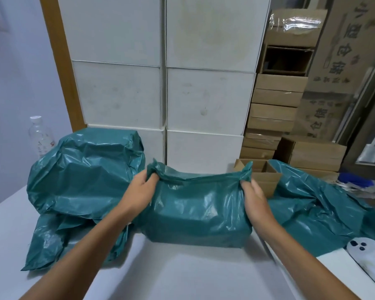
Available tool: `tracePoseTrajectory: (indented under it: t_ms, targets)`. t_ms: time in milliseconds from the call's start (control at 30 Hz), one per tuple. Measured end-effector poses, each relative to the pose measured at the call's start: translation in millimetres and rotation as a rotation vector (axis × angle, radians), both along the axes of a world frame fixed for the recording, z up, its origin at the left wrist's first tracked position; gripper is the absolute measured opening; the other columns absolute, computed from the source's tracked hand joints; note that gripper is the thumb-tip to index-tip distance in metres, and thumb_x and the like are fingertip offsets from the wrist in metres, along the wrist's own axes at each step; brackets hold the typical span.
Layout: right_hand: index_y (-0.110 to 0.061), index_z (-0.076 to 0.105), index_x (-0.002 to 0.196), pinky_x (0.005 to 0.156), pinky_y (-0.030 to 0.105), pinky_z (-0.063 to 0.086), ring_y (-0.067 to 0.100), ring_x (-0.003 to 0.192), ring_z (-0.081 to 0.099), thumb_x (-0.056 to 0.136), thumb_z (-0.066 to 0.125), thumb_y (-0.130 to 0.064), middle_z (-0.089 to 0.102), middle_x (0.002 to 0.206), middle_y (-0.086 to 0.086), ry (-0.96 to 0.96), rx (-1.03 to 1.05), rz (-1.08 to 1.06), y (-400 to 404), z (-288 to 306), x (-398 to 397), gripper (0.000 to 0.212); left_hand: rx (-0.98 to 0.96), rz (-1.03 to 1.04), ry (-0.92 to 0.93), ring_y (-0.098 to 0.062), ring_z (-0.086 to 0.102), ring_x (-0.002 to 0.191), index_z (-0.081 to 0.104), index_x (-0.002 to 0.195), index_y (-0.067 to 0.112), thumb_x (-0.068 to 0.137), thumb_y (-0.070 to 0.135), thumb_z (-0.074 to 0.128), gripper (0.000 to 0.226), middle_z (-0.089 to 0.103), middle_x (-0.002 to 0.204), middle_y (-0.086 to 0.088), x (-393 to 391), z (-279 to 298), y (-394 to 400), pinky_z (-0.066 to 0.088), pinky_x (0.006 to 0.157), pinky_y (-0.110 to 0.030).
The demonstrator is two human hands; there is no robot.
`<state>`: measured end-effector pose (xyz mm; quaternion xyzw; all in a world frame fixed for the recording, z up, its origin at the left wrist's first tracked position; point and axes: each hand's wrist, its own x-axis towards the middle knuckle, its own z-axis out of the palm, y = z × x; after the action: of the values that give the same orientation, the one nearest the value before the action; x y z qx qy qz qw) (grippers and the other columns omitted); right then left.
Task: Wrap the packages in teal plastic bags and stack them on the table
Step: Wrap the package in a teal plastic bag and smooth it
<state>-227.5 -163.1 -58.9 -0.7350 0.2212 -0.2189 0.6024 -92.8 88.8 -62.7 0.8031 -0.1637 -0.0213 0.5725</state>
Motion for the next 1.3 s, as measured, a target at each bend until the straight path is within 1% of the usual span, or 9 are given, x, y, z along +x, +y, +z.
tracePoseTrajectory:
  t_ms: [267,500,633,800,900,1000,1100,1233,1300]
  targets:
    - [-0.017,0.072,0.106,0.081,0.042,0.061,0.023,0.095,0.074,0.104,0.058,-0.033,0.078,0.100,0.004,0.027,-0.041,-0.063,-6.6,-22.1,34.4,0.021,0.044,0.157,-0.078,-0.020,0.069,0.088,0.068,0.094,0.017,0.102,0.032,0.044,0.030,0.074,0.092,-0.001,23.2,-15.6,-18.0,0.055,0.081,-0.037]
    - [0.004,0.062,0.093,0.066,0.035,0.046,0.024,0.078,0.062,0.100,0.058,-0.020,0.069,0.092,0.024,0.032,-0.108,-0.087,-6.3,-32.4,26.2,0.025,0.059,0.075,0.010,-0.020,0.065,0.072,0.064,0.081,0.010,0.099,0.037,0.048,0.036,0.071,0.078,0.004,9.7,-26.9,-17.8,0.052,0.072,-0.035]
    - [0.000,0.055,0.077,0.064,0.035,0.041,0.023,0.071,0.057,0.091,0.065,-0.017,0.060,0.072,0.018,0.097,0.012,-0.114,-8.7,-31.4,14.5,0.024,-0.012,0.178,0.064,-0.016,0.047,0.060,0.045,0.070,0.021,0.088,0.039,0.054,0.027,0.048,0.064,-0.001,1.1,-36.4,-15.0,0.039,0.059,-0.035]
    - [-0.017,0.051,0.078,0.066,0.035,0.039,0.022,0.073,0.053,0.081,0.071,-0.021,0.055,0.079,0.008,0.181,0.182,-0.175,-5.3,-28.0,11.5,0.021,-0.170,0.236,0.262,-0.021,0.051,0.067,0.044,0.081,0.015,0.083,0.030,0.067,0.027,0.055,0.076,-0.006,-3.5,-38.8,-15.2,0.040,0.063,-0.034]
    - [-0.022,0.056,0.101,0.078,0.039,0.052,0.019,0.082,0.064,0.079,0.075,-0.029,0.068,0.095,-0.001,0.222,0.164,-0.219,-1.9,-27.9,10.3,0.030,-0.053,0.273,0.146,-0.026,0.067,0.092,0.054,0.105,0.020,0.090,0.021,0.065,0.019,0.067,0.103,-0.003,-8.1,-36.3,-14.3,0.050,0.076,-0.038]
    - [-0.043,0.049,0.117,0.093,0.050,0.056,0.021,0.096,0.070,0.066,0.078,-0.037,0.069,0.107,-0.008,0.228,0.103,-0.220,-8.2,-31.5,11.0,0.059,0.182,0.282,-0.220,-0.025,0.058,0.114,0.058,0.126,0.017,0.098,0.007,0.057,0.031,0.060,0.129,-0.003,-15.2,-27.5,-15.4,0.046,0.096,-0.039]
    - [-0.040,0.053,0.116,0.094,0.053,0.057,0.022,0.096,0.071,0.071,0.080,-0.030,0.069,0.106,-0.007,0.209,0.039,-0.217,-11.1,-32.2,14.3,0.054,0.416,0.200,-0.619,-0.023,0.050,0.126,0.068,0.122,0.019,0.089,-0.010,0.050,0.047,0.060,0.136,0.001,-32.5,-6.0,-25.4,0.046,0.103,-0.037]
    - [-0.033,0.053,0.125,0.091,0.049,0.058,0.021,0.094,0.068,0.082,0.080,-0.018,0.068,0.105,-0.001,0.171,-0.031,-0.212,-7.1,-26.0,13.0,0.053,0.720,-0.219,-0.517,-0.023,0.061,0.121,0.063,0.133,0.031,0.099,0.036,0.047,0.038,0.068,0.132,0.007,-49.0,4.7,-49.4,0.048,0.099,-0.039]
    - [-0.030,0.052,0.130,0.084,0.039,0.054,0.019,0.097,0.064,0.084,0.080,-0.016,0.065,0.107,-0.005,0.181,-0.302,-0.243,-6.9,-24.2,10.4,0.056,0.827,-0.261,-0.464,-0.024,0.062,0.117,0.057,0.138,0.034,0.099,0.053,0.040,0.047,0.069,0.131,0.005,-45.3,-4.9,-53.5,0.041,0.102,-0.040]
